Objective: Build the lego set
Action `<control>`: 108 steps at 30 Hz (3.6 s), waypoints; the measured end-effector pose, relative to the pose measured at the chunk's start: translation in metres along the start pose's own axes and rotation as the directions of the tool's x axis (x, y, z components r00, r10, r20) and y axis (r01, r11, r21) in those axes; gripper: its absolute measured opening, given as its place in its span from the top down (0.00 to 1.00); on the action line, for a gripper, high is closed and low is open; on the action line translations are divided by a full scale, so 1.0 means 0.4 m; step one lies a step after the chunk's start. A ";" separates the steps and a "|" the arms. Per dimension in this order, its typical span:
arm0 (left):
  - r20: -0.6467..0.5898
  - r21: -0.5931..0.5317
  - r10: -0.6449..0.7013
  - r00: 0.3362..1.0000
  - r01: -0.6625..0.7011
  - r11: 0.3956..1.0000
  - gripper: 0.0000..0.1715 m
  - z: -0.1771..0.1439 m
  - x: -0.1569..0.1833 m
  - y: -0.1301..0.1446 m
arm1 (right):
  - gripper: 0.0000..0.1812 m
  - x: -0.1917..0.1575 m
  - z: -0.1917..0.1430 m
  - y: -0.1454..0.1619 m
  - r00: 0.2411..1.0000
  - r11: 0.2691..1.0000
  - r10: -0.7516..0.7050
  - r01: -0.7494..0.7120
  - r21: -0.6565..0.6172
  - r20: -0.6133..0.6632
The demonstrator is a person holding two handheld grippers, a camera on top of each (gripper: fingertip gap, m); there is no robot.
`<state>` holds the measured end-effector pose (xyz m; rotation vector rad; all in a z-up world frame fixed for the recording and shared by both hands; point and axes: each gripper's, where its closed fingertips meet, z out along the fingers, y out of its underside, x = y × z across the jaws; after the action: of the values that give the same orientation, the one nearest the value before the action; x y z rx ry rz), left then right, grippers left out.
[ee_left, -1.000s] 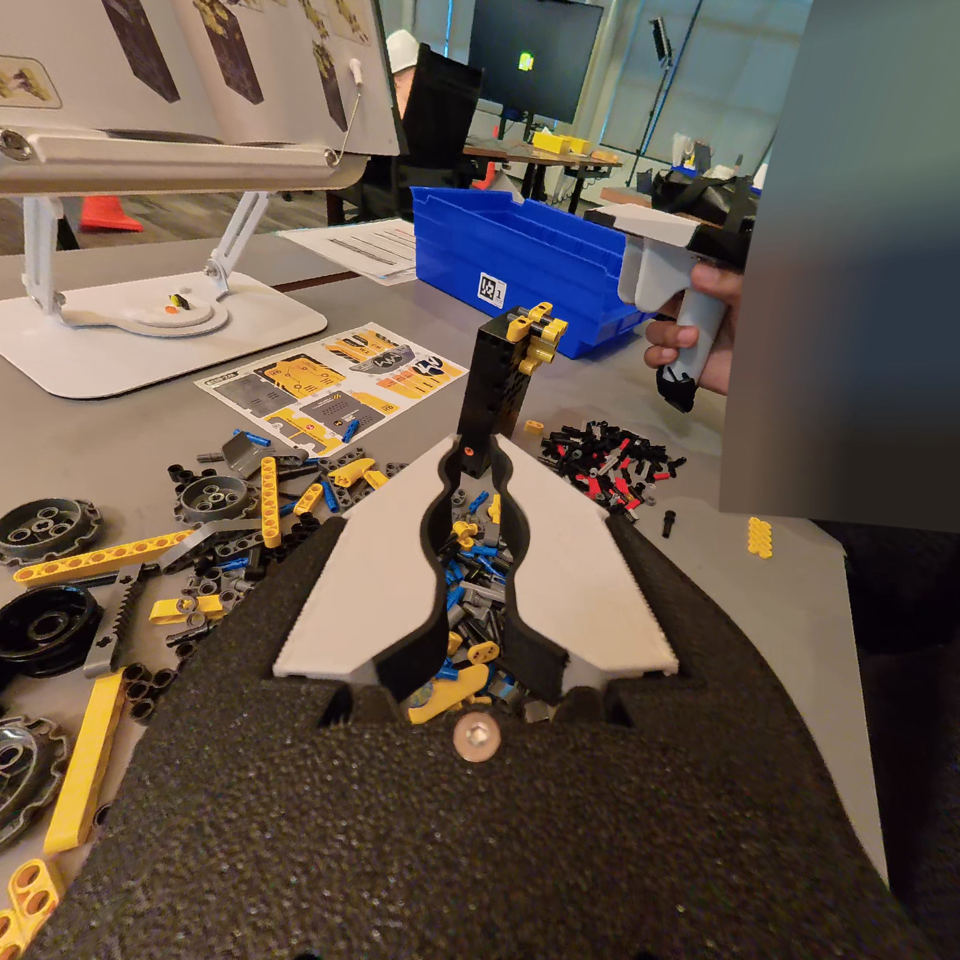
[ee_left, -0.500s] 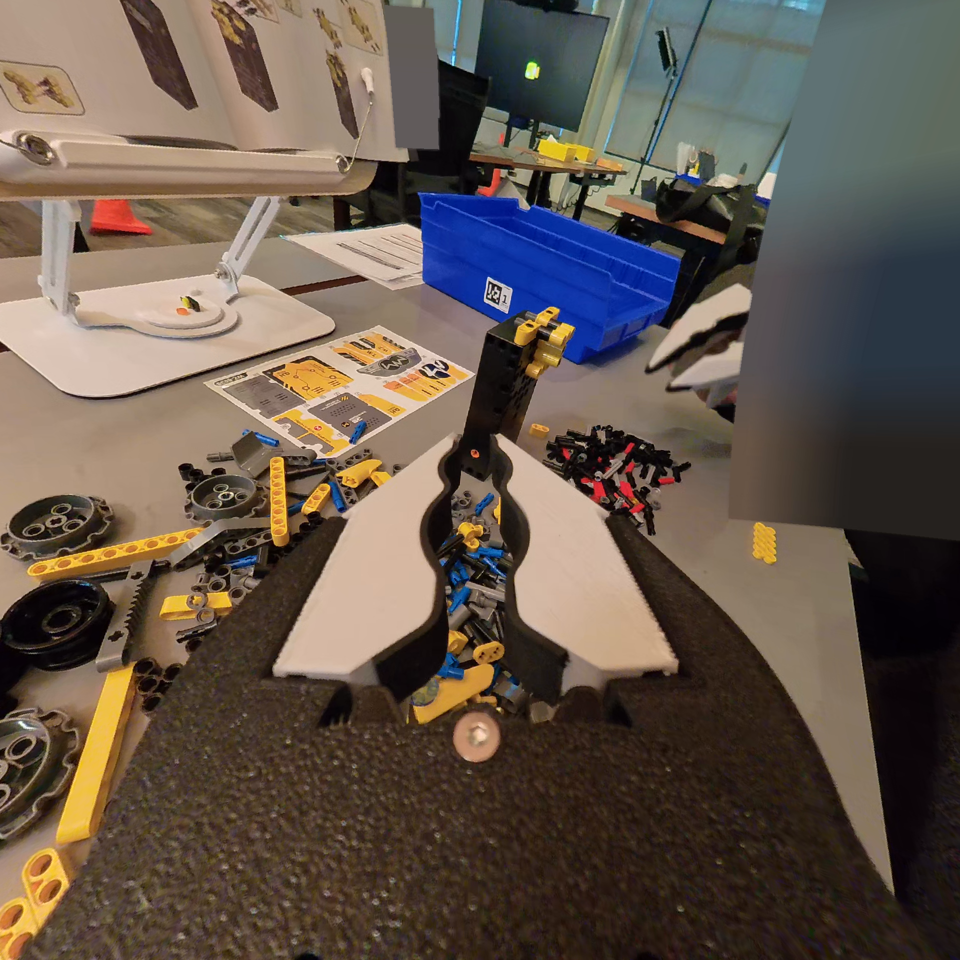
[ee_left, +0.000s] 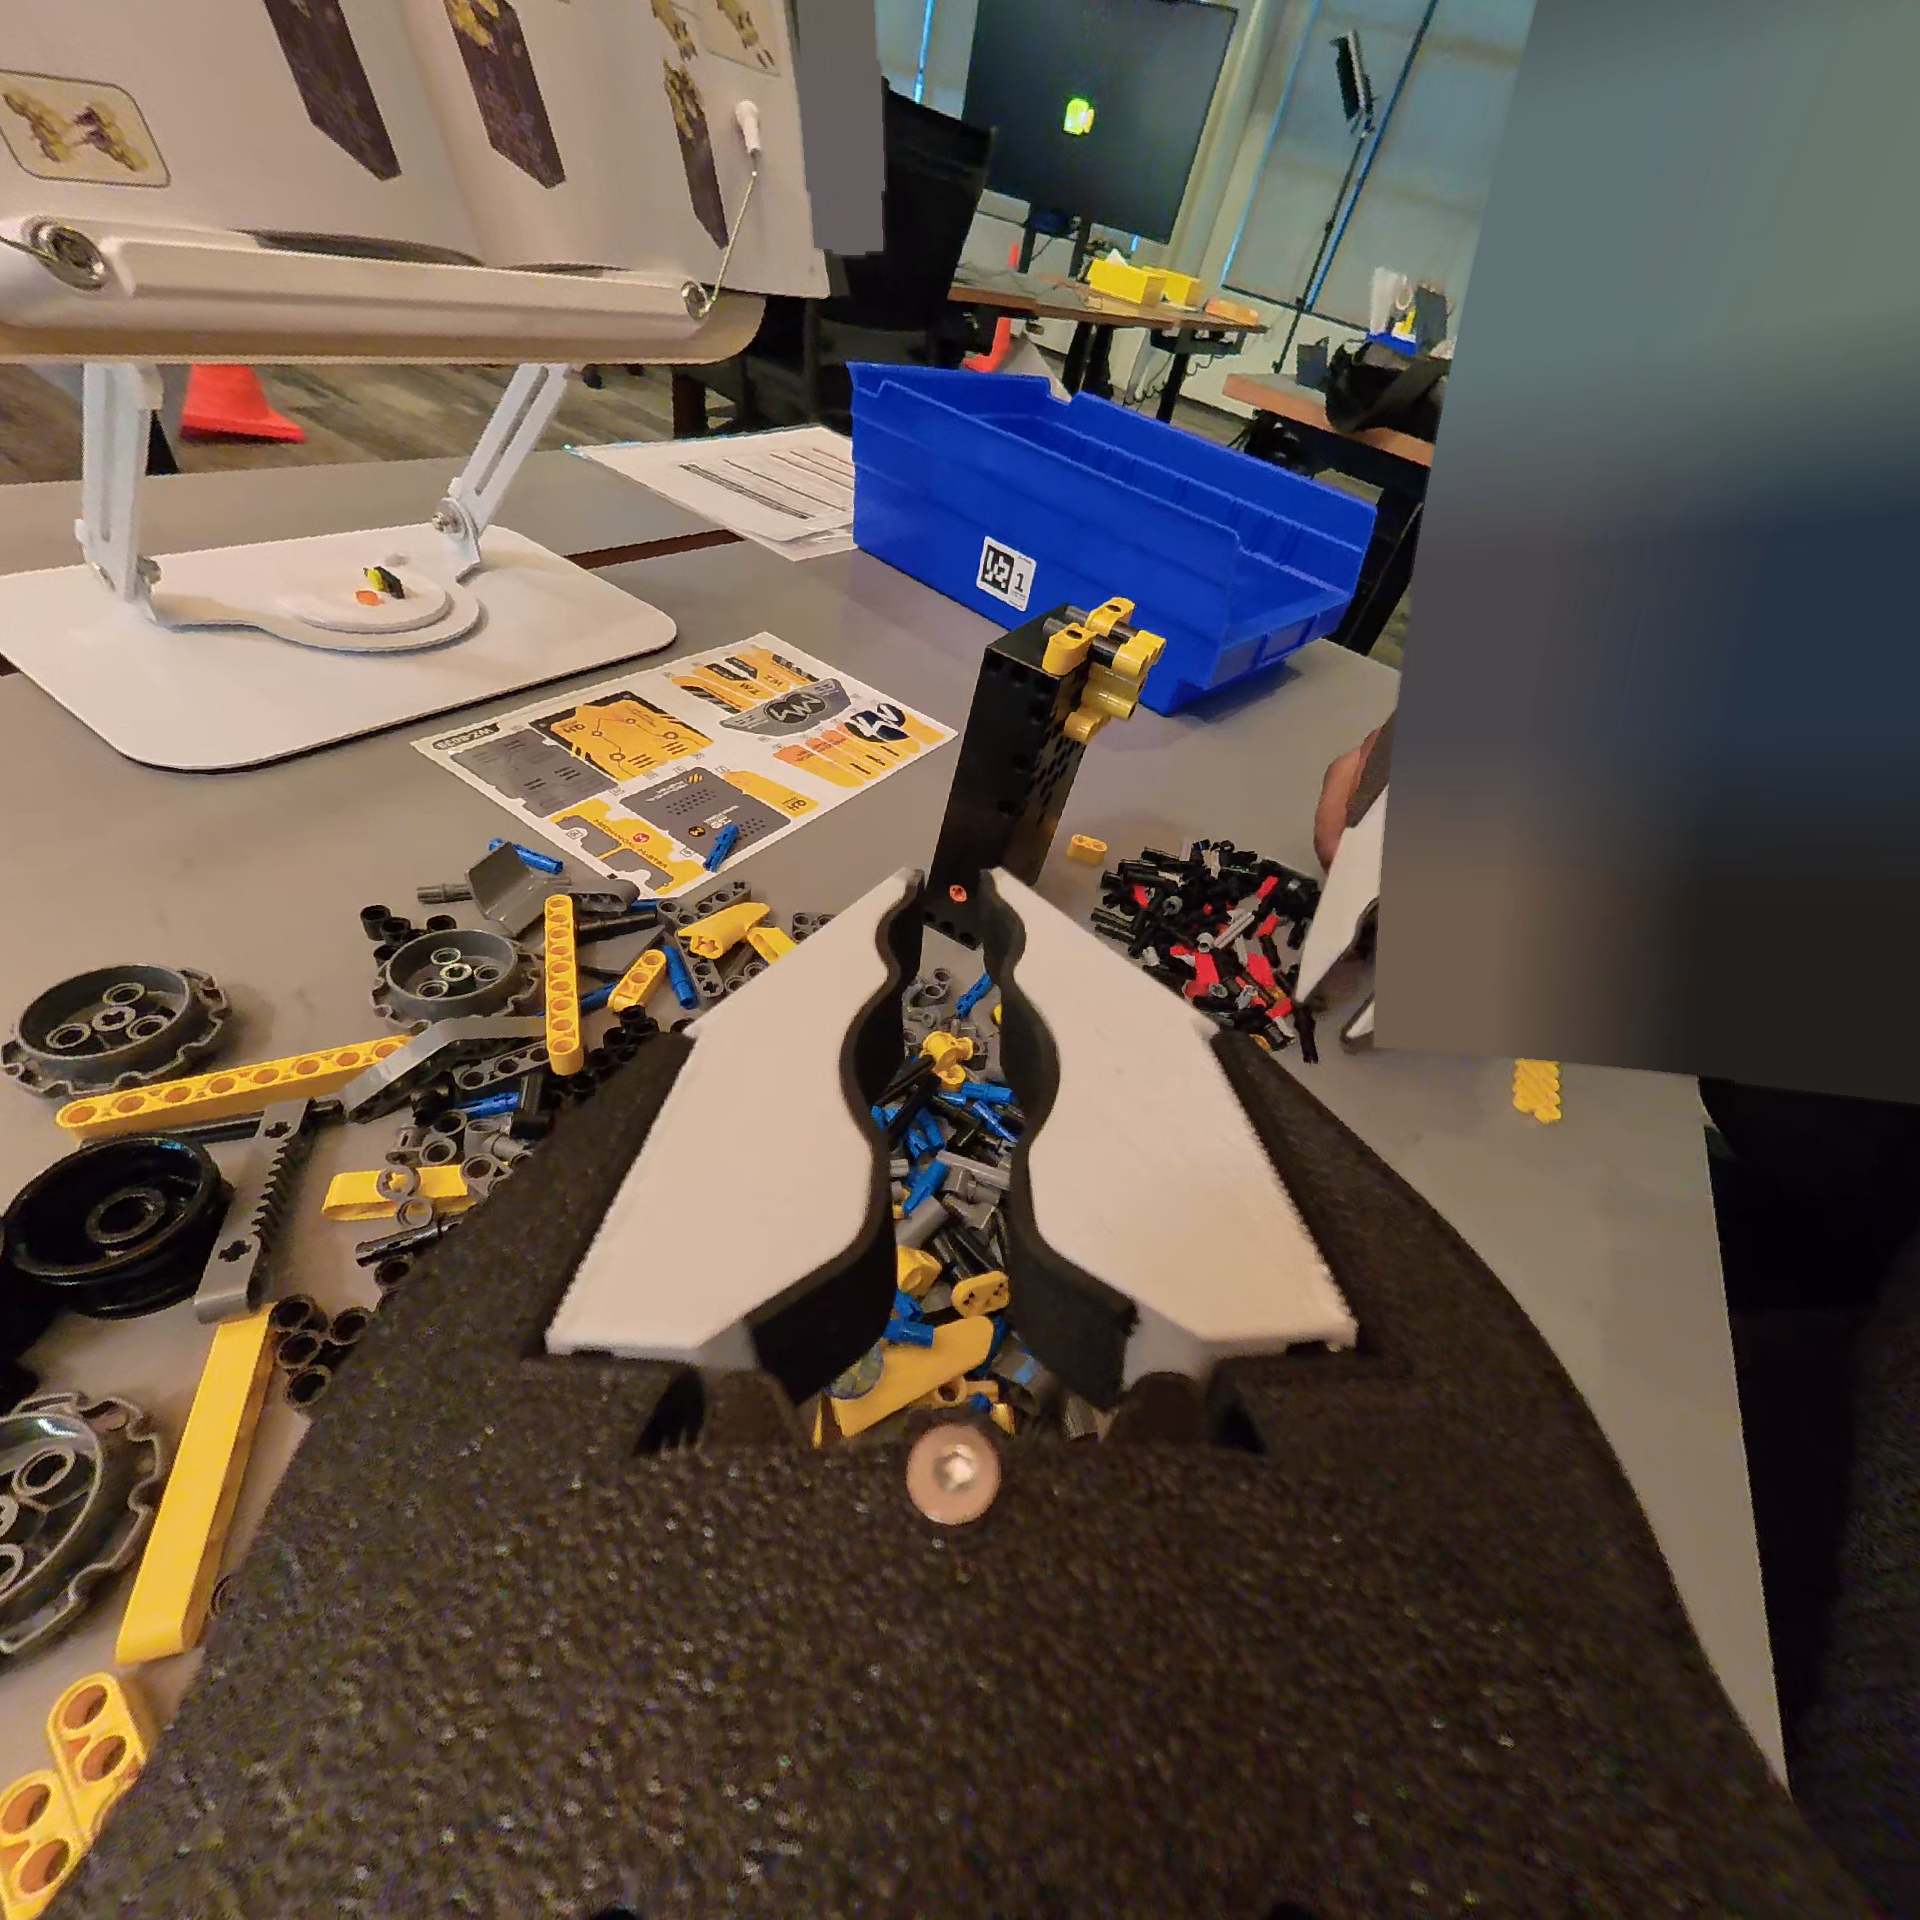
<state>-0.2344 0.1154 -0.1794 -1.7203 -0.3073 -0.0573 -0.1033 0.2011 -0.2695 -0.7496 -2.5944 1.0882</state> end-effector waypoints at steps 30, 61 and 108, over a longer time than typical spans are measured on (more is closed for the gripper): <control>-0.077 -0.396 0.139 0.987 -0.158 0.904 0.95 0.221 0.271 0.109 | 0.97 0.198 -0.202 0.049 0.863 0.950 0.282 -0.187 0.252 -0.420; 0.004 -0.618 0.246 0.969 -0.191 0.763 1.00 0.398 0.254 0.222 | 0.97 0.263 -0.311 0.030 0.776 0.747 0.516 -0.201 0.634 -0.362; -0.049 -0.526 0.222 0.974 -0.214 0.823 0.96 0.381 0.295 0.172 | 0.97 0.256 -0.327 0.020 0.780 0.697 0.543 -0.214 0.684 -0.309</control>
<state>-0.1254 0.2744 -0.2474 -2.2999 -0.1016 0.0450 -0.1352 0.3395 -0.1825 -1.2358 -1.5162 1.5081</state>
